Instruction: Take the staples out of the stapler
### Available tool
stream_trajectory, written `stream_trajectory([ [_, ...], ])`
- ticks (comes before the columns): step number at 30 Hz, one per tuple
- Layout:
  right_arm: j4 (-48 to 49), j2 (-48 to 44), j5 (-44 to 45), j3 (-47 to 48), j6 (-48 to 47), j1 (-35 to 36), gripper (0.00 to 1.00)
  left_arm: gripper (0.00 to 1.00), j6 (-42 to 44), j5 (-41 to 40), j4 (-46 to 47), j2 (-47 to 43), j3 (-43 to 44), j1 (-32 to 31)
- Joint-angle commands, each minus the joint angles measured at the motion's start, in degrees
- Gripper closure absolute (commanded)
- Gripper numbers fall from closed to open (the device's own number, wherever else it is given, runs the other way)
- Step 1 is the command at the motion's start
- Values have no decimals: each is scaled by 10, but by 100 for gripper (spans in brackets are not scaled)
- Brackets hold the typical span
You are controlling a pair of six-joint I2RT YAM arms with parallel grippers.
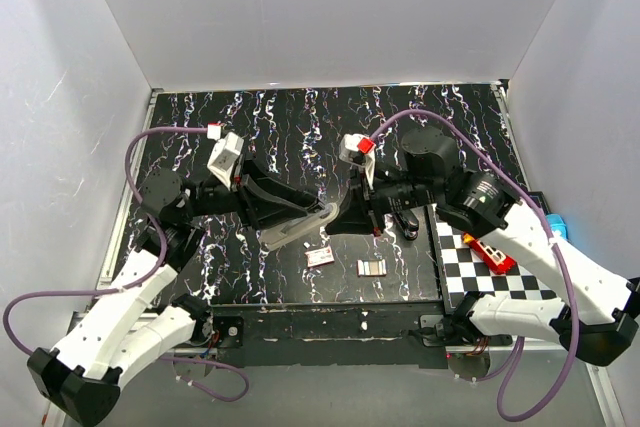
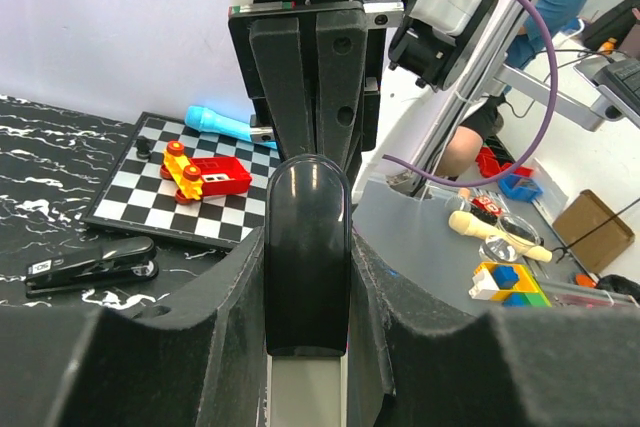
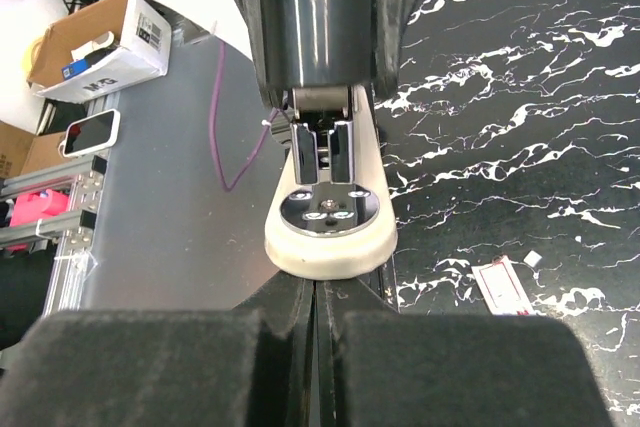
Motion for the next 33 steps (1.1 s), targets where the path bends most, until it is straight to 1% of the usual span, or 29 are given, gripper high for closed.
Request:
stream_trajectory([
  [1, 29, 16, -23, 43, -6, 2, 99, 100, -43, 23, 86, 14, -6, 1],
  [6, 31, 48, -38, 86, -10, 2, 99, 100, -41, 43, 93, 33, -16, 1],
  [12, -17, 93, -57, 161, -53, 2, 99, 100, -65, 118, 118, 84, -11, -7],
  [14, -47, 110, -66, 189, -73, 2, 99, 100, -58, 146, 110, 103, -1, -20],
  [17, -85, 132, -87, 219, -102, 2, 99, 100, -21, 172, 63, 122, 19, -38],
  [20, -114, 150, -111, 241, -124, 2, 99, 100, 13, 179, 23, 137, 34, -56],
  [25, -157, 181, -141, 269, -149, 8, 99, 100, 22, 183, 22, 154, 44, -68],
  [28, -161, 189, -145, 267, -160, 16, 99, 100, 22, 184, 23, 159, 49, -73],
  [33, -141, 199, -138, 250, -152, 26, 99, 100, 33, 181, 7, 161, 63, -82],
])
